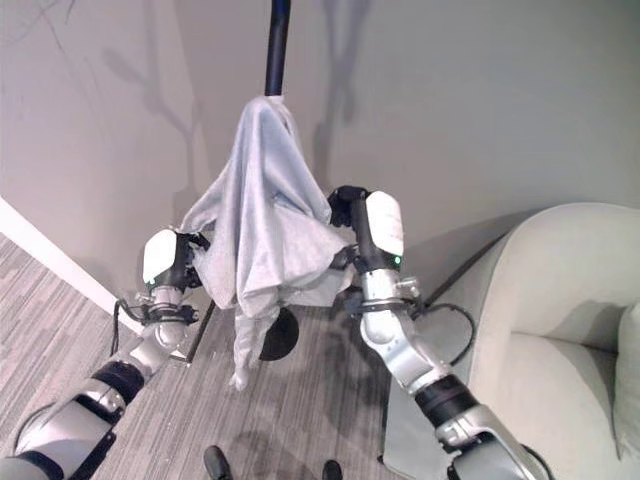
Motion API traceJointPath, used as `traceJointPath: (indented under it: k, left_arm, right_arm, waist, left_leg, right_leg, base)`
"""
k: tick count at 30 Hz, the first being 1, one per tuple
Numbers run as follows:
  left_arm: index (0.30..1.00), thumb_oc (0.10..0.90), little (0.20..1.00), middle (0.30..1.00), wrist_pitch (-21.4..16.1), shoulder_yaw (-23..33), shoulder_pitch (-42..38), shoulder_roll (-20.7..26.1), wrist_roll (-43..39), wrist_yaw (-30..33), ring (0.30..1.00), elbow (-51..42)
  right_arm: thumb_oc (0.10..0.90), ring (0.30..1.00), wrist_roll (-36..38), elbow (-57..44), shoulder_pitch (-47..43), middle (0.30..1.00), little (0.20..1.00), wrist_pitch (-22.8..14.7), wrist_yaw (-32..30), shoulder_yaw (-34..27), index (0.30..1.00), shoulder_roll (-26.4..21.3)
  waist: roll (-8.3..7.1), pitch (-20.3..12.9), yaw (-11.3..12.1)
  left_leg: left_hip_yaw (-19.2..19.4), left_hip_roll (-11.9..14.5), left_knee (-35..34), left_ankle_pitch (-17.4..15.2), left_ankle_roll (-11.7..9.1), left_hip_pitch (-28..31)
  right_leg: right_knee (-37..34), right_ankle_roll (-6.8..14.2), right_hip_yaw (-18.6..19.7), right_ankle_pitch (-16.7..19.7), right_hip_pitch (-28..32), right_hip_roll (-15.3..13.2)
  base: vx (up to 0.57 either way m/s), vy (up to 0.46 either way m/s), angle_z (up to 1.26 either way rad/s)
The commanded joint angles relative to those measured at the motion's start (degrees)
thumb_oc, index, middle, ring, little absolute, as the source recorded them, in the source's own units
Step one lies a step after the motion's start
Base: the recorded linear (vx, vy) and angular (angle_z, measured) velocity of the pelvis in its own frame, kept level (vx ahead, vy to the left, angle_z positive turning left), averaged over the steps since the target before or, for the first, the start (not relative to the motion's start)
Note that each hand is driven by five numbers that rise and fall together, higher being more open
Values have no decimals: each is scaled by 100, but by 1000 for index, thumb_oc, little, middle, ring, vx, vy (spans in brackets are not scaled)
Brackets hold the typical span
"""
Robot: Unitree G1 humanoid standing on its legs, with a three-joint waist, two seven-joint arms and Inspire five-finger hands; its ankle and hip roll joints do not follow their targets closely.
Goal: Hang the clothes on the sofa on the clothes rack.
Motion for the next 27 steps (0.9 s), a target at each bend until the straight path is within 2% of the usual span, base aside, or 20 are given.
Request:
traceJointPath:
  k: [1, 7, 12, 13, 14, 15, 16, 18, 19, 20, 24, 27]
  left_arm:
    - [300, 400, 300, 300, -341, 271, -302, -54, 204, 356, 300, -26]
    - [300, 400, 300, 300, -424, 398, 326, -170, 69, 218, 300, -178]
    - [300, 400, 300, 300, -534, 580, 897, -347, -235, -9, 300, -28]
    - [300, 400, 300, 300, -587, 631, 969, -372, -447, -153, 300, -42]
    - [524, 549, 524, 524, -633, 684, 1001, -375, -591, -218, 524, -93]
    - [900, 800, 900, 900, -845, 982, 1161, -451, -1614, -627, 900, -425]
    - [900, 800, 900, 900, -916, 1094, 1263, -478, -2178, -868, 900, -661]
    - [900, 800, 900, 900, -956, 1143, 1348, -497, -2491, -1015, 900, -794]
    - [900, 800, 900, 900, -1046, 1209, 1565, -497, -2996, -1383, 900, -1075]
    - [900, 800, 900, 900, -1044, 1207, 1571, -495, -3002, -1389, 900, -1080]
    - [900, 800, 900, 900, -1107, 1372, 1983, -521, -4128, -2119, 900, -1614]
    - [900, 800, 900, 900, -1052, 1357, 2267, -506, -4750, -2566, 900, -2127]
  right_arm:
    - [800, 900, 453, -513, -337, 900, 900, -753, 183, -435, 900, 23]
    - [800, 900, 639, -801, 304, 900, 900, -860, 649, -350, 900, -16]
    - [800, 900, 977, -1118, 900, 900, 900, -981, 1233, -354, 900, -350]
    - [800, 900, 1217, -1227, 1013, 900, 900, -1020, 1483, -339, 900, -544]
    - [800, 900, 1303, -1299, 1075, 900, 900, -1042, 1601, -339, 900, -694]
    - [800, 900, 1556, -1576, 1329, 900, 900, -1042, 1980, -514, 900, -1240]
    - [800, 900, 1641, -1670, 1441, 900, 900, -1019, 2120, -623, 900, -1415]
    - [800, 900, 1701, -1712, 1509, 900, 900, -1012, 2207, -706, 900, -1510]
    - [800, 900, 1736, -1795, 1639, 900, 900, -989, 2341, -844, 900, -1643]
    - [800, 900, 1738, -1801, 1648, 900, 900, -987, 2344, -849, 900, -1645]
    - [800, 900, 1734, -1845, 1876, 900, 900, -967, 2611, -1050, 900, -1796]
    - [800, 900, 1777, -1779, 2090, 900, 900, -951, 2734, -1265, 900, -1723]
  waist:
    - [128, -227, 153]
    - [83, -258, 146]
    - [27, -312, 136]
    - [11, -324, 129]
    - [4, -330, 129]
    - [1, -345, 100]
    - [19, -353, 87]
    - [31, -356, 83]
    - [54, -362, 72]
    - [54, -365, 74]
    - [107, -383, 66]
    - [147, -398, 74]
  left_leg:
    - [-107, 69, 34, -1171, -50, 881]
    - [-56, 109, 34, -1190, -55, 992]
    - [0, 160, 34, -1187, -92, 1106]
    - [7, 183, 34, -1172, -113, 1121]
    - [13, 196, 34, -1163, -126, 1130]
    - [40, 247, 34, -1119, -161, 1145]
    - [60, 266, 34, -1106, -172, 1159]
    - [65, 274, 34, -1101, -178, 1169]
    - [78, 282, 34, -1091, -184, 1191]
    - [78, 282, 34, -1091, -185, 1191]
    - [72, 311, 34, -1065, -199, 1233]
    - [23, 319, 34, -1048, -200, 1244]
  right_leg:
    - [-240, 329, 37, 1320, 153, -90]
    - [-248, 303, 31, 1188, 219, -50]
    - [-251, 268, 25, 1042, 282, 10]
    - [-251, 250, 11, 996, 294, 32]
    - [-251, 247, -4, 973, 306, 42]
    - [-251, 231, -28, 894, 307, 76]
    - [-251, 224, -43, 861, 313, 89]
    - [-251, 219, -40, 848, 318, 95]
    - [-251, 212, -36, 825, 336, 101]
    - [-251, 211, -36, 825, 337, 102]
    - [-251, 188, -66, 779, 394, 117]
    - [-251, 167, -105, 749, 439, 126]
  base:
    - [0, 0, 0]
    - [-15, -25, -5]
    - [-14, -38, -15]
    - [-31, -60, -6]
    - [-67, -106, -4]
    - [-67, -100, -1]
    - [-59, -85, -1]
    - [-22, -31, -3]
    - [-20, -27, -6]
    - [-11, -23, -5]
    - [-12, -29, -1]
    - [-13, -41, 1]
